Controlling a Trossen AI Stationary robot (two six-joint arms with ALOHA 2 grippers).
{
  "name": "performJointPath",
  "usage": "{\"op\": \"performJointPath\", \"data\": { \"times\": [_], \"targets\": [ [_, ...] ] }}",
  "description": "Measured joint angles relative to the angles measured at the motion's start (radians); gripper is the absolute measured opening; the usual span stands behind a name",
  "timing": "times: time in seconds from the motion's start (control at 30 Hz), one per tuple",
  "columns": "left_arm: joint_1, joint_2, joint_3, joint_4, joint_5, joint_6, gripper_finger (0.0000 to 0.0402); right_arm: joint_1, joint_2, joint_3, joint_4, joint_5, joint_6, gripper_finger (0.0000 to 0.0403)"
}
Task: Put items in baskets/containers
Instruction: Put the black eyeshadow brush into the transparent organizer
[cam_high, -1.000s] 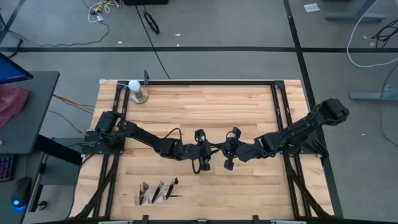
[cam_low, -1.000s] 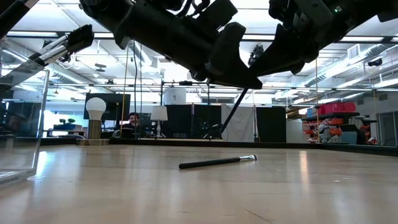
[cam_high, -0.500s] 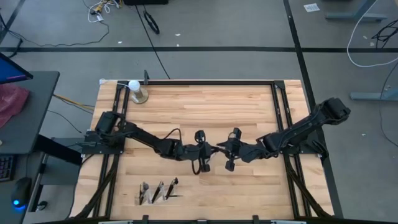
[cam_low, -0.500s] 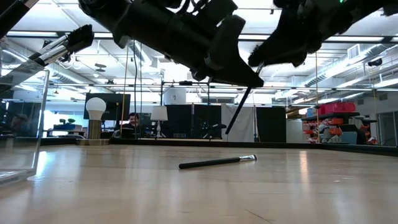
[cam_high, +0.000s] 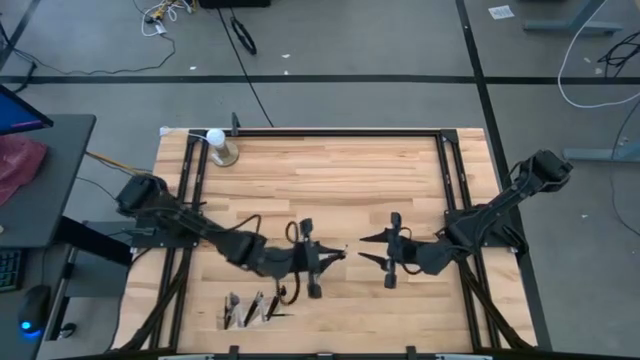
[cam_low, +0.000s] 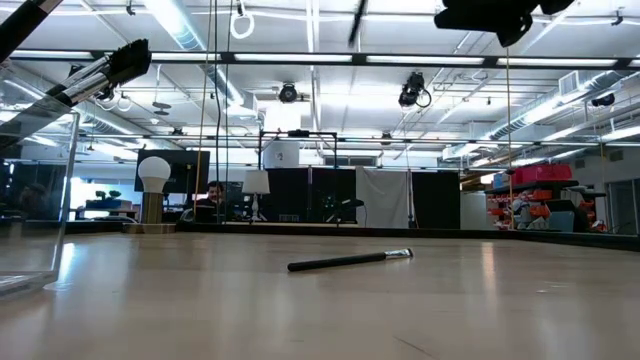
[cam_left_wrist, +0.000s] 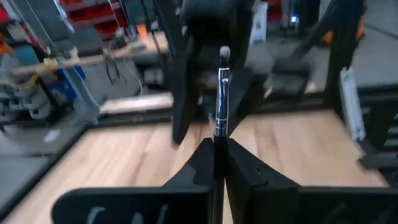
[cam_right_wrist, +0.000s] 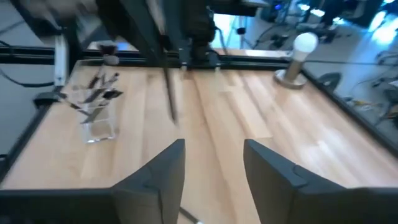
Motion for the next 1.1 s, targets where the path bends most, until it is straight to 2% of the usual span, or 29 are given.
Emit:
{"op": "performJointPath", "data": {
  "times": [0.13, 0.27, 0.47, 0.6, 0.73, 1.1],
  "targets": [
    [-0.112, -0.053, 0.078, -0.092, -0.132, 0.005, 0.0015, 0.014, 0.008, -0.007, 0.001, 0.031, 0.001, 0.0154],
    [-0.232, -0.046, 0.166, -0.159, -0.29, 0.004, 0.0015, 0.017, 0.008, -0.048, 0.038, 0.032, 0.005, 0.0146],
    [-0.379, -0.022, 0.21, -0.285, -0.508, -0.19, 0.0015, 0.016, 0.009, -0.131, 0.185, 0.032, -0.004, 0.0138],
    [-0.467, -0.023, 0.21, -0.457, -0.548, -0.448, 0.0015, 0.017, 0.009, -0.172, 0.287, 0.03, -0.019, 0.0137],
    [-0.531, -0.002, 0.21, -0.645, -0.552, -0.729, 0.0015, 0.017, 0.009, -0.183, 0.314, 0.028, -0.024, 0.0137],
    [-0.54, 0.124, 0.209, -0.929, -0.567, -1.094, 0.002, 0.016, 0.009, -0.183, 0.356, 0.028, -0.049, 0.0137]
  ]
}}
